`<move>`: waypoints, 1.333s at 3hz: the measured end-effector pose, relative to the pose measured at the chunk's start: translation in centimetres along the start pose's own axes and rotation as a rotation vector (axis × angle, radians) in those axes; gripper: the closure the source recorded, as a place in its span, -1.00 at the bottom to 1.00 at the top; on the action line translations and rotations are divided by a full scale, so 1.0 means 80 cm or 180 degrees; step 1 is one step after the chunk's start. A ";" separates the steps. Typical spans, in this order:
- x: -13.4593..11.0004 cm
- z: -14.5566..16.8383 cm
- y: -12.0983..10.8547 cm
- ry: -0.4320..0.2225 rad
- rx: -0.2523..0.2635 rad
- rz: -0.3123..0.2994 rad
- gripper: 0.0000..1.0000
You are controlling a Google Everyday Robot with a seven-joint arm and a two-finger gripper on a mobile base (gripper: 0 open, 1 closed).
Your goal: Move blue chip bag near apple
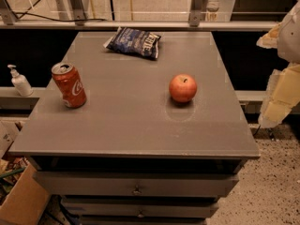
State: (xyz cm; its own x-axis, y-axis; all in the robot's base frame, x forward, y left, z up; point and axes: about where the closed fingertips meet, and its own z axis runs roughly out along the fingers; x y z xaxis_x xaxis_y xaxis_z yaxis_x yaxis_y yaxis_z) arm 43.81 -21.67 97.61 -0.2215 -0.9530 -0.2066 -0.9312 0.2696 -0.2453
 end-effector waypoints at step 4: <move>-0.059 0.047 -0.070 -0.0663 0.0151 -0.0016 -1.00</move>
Offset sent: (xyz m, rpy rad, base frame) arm 0.0231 0.0075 0.0019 0.0724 -0.0480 0.0307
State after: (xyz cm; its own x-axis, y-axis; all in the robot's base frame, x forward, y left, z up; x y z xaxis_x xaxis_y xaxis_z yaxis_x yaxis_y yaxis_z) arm 51.14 -18.13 96.39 -0.1478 -0.9065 -0.3954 -0.9164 0.2759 -0.2901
